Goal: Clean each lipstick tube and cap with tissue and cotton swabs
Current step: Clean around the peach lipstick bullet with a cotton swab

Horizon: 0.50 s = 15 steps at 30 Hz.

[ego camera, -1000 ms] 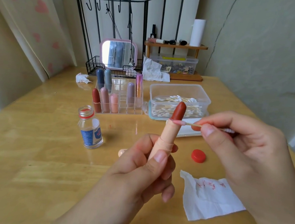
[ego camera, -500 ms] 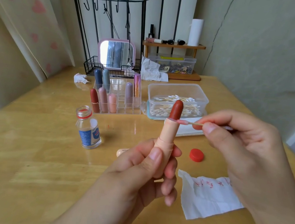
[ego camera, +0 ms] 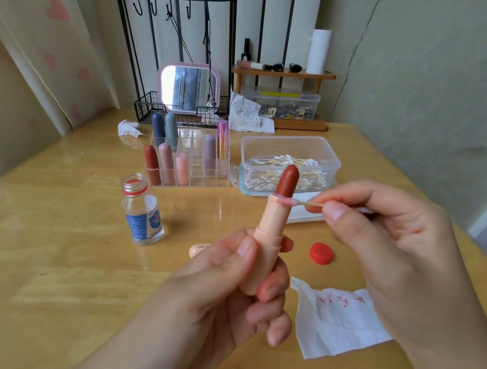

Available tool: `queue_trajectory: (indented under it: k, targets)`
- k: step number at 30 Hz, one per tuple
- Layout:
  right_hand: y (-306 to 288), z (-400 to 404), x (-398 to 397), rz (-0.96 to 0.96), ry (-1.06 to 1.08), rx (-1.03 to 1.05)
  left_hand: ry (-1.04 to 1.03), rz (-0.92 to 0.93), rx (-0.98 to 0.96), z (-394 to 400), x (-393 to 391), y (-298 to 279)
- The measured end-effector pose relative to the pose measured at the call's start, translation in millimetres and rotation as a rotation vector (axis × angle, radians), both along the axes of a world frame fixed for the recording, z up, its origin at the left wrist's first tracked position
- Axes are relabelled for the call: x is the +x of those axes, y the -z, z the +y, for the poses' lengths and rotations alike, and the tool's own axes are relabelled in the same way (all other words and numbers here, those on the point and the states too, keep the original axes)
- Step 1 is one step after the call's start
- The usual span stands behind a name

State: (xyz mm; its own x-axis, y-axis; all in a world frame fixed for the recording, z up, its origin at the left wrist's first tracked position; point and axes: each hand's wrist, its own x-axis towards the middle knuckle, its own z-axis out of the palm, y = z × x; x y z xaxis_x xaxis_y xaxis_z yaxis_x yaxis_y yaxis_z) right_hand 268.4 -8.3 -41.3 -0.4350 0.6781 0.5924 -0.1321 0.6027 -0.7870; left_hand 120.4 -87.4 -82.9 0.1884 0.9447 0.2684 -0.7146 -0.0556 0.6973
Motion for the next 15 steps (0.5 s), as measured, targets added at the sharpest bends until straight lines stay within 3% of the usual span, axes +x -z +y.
queue_trajectory:
  k: [15]
  targets:
    - [0.9,-2.6,-1.9,0.014,-0.02,-0.02,-0.013,-0.004,0.02,1.2,-0.1,0.8]
